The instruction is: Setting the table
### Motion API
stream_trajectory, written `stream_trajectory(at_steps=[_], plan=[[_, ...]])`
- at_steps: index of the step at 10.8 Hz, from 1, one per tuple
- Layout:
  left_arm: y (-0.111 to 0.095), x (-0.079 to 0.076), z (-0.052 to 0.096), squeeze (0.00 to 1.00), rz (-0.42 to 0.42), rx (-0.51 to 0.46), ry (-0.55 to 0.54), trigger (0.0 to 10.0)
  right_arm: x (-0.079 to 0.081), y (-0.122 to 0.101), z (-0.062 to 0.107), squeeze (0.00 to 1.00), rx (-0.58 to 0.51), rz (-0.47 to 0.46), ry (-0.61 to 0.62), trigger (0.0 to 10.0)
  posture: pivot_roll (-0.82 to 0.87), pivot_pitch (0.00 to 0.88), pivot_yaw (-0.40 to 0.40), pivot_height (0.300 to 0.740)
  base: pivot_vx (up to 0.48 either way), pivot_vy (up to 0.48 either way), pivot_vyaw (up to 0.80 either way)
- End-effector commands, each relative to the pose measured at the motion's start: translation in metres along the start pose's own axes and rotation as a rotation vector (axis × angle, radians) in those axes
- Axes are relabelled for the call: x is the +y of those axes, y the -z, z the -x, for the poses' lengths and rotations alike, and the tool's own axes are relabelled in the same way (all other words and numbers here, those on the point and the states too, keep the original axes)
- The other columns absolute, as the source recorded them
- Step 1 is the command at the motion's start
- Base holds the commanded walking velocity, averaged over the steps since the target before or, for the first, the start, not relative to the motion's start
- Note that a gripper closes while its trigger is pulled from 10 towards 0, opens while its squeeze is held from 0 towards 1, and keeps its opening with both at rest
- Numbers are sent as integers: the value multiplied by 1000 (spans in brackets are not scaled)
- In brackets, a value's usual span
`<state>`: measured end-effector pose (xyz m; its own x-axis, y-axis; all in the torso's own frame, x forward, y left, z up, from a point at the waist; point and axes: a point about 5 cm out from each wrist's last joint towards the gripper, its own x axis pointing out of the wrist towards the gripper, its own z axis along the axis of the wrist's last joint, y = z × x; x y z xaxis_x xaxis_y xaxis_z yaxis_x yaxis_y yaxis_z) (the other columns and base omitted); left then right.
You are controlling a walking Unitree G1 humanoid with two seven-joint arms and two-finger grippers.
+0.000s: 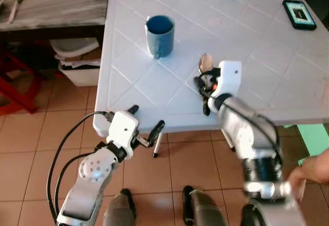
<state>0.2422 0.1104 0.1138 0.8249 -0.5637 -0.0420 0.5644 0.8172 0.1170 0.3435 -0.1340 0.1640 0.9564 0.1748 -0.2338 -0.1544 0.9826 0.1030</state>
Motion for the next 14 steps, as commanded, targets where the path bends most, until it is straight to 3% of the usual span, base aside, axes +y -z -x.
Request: stream_trajectory(at_steps=[1,2,7,14], plan=[[5,-2,3,0,7,18,16,10000,-23,26,-1,0,137,16,74,0,-21,245,26,740,0,0,0],[5,-2,3,0,11,17,17,10000,-30,28,-5,0,163,25,88,314,-22,245,26,740,0,0,0],[7,-1,4,0,10,22,23,10000,-43,47,-15,0,266,-47,79,0,-14,250,27,740,0,0,0],[3,-6,5,0,72,-27,45,10000,-58,78,8,0,310,-141,153,0,-21,248,13,740,0,0,0]])
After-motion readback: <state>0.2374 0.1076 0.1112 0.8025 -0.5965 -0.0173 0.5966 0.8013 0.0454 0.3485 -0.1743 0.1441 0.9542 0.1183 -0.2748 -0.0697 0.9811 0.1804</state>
